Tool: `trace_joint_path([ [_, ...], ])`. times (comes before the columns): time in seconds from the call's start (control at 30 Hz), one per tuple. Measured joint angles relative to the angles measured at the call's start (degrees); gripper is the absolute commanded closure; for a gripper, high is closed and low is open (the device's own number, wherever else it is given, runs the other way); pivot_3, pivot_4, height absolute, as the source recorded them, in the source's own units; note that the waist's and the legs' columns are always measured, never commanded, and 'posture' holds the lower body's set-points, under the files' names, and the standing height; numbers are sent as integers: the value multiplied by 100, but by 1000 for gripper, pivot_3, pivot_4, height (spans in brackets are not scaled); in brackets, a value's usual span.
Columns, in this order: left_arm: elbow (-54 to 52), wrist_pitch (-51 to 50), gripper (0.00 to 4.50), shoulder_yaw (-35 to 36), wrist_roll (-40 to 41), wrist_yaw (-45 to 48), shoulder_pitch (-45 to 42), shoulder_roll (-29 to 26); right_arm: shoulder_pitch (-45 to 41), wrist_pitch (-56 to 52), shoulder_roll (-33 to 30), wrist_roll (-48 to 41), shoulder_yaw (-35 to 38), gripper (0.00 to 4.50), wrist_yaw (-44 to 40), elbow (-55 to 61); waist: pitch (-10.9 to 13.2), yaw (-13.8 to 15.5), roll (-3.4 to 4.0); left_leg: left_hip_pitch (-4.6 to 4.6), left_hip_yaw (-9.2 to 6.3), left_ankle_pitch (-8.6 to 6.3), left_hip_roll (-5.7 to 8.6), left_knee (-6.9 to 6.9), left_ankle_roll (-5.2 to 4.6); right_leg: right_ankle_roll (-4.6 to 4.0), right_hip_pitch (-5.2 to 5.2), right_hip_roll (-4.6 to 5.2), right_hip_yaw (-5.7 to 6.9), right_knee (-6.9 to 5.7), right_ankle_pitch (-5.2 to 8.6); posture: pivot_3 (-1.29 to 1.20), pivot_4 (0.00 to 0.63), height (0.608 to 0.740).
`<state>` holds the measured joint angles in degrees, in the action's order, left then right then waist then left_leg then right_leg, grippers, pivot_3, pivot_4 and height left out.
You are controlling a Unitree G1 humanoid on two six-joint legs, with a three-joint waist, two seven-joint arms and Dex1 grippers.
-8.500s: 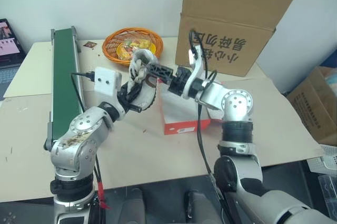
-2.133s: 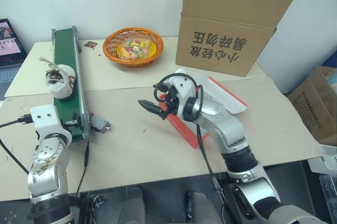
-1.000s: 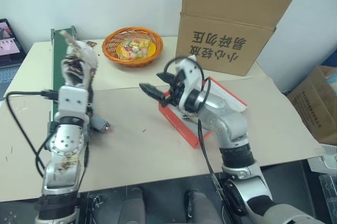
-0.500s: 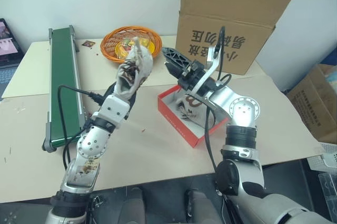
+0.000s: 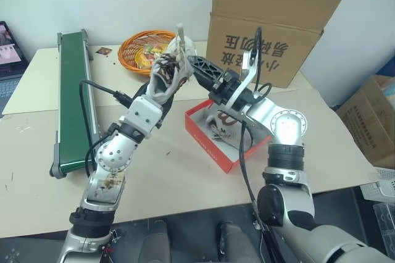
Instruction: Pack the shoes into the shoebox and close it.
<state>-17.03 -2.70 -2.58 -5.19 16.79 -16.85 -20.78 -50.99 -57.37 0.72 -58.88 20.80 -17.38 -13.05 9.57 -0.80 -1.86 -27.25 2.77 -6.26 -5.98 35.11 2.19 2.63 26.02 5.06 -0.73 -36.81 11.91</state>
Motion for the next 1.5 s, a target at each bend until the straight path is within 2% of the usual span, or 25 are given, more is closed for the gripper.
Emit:
trace_joint_path([
  [0.3,-1,-114,2209,11,29,82,9,42,36,71,99,411,-218,0,-27,50,0,0,0,0,-1,0,0,1,-1,0,0,-1,0,-1,0,0,150,720],
  [0.87,-499,-141,2209,329,85,667,-30,-623,42,-198,126,570,-475,0,-500,-116,0,5,1,-1,0,0,0,1,0,0,1,-1,0,-1,0,0,150,720],
  [0.97,-532,-327,2209,336,280,763,-53,-538,39,-198,154,558,-440,0,-488,-149,0,7,1,-1,0,0,0,1,0,0,1,-1,0,0,0,0,150,720],
  [1.13,-595,-603,2209,230,555,712,44,-39,-32,-267,336,323,-164,0,-218,-330,0,4,1,-1,-3,1,-1,3,-1,0,1,-4,0,-4,0,0,150,720],
  [1.37,-616,-740,2209,101,726,718,13,129,-425,-287,471,-316,220,0,505,-458,0,0,1,-2,-5,1,-1,5,-2,1,0,-4,0,-3,0,0,150,720],
  [1.5,-615,-743,2225,101,741,752,-48,76,-433,-205,478,-395,188,1014,710,-440,0,0,1,-2,-5,1,-1,6,-2,1,0,-4,0,-4,0,0,150,720],
])
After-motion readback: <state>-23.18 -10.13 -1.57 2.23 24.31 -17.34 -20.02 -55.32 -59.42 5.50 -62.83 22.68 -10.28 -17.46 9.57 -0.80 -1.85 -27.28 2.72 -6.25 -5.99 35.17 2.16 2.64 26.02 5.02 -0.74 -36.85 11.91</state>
